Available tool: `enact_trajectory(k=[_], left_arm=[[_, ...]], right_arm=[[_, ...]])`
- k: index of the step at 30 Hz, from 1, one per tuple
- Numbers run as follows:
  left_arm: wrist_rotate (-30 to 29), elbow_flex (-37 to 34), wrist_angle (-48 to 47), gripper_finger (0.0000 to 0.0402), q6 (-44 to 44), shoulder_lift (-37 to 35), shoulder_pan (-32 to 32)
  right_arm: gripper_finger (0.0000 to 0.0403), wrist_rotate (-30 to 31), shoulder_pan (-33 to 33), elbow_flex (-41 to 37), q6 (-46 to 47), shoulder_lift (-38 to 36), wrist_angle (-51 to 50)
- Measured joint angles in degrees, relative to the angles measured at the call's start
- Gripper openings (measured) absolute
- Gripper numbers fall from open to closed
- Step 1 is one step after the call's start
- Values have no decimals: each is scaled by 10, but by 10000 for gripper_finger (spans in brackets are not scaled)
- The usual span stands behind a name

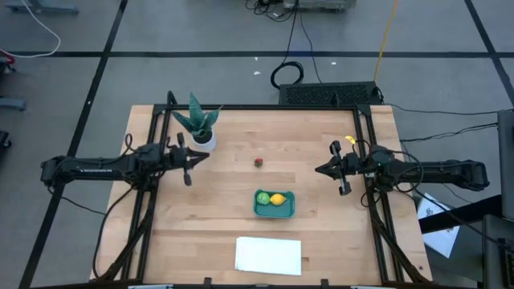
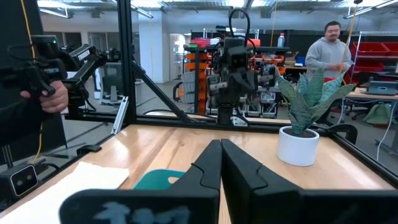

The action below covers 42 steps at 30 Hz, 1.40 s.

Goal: Pick and placing Produce into tupperware
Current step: Put the strawberry into the blue bin

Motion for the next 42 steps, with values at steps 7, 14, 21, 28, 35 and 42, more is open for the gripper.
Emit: enact_trajectory(k=[7,14,21,28,35,42], left_arm=[[2,82,2,26,-2,46,0],[3,214,-3,26,5,174,19],[121,354,-23,26,-3,312,78],[223,480,-65,26,-33,426,123],[228,597,-139,26,-60,517,142],[226,731,-260,26,-73,592,141]], right_arm=[[0,0,0,0,-18,0,0],[0,0,0,-1,-19,0,0],[0,0,0,-1,-17,0,-3],[0,0,0,-1,-16,0,-19],[0,0,0,-1,-16,0,-18],[0,0,0,-1,-16,0,-22]])
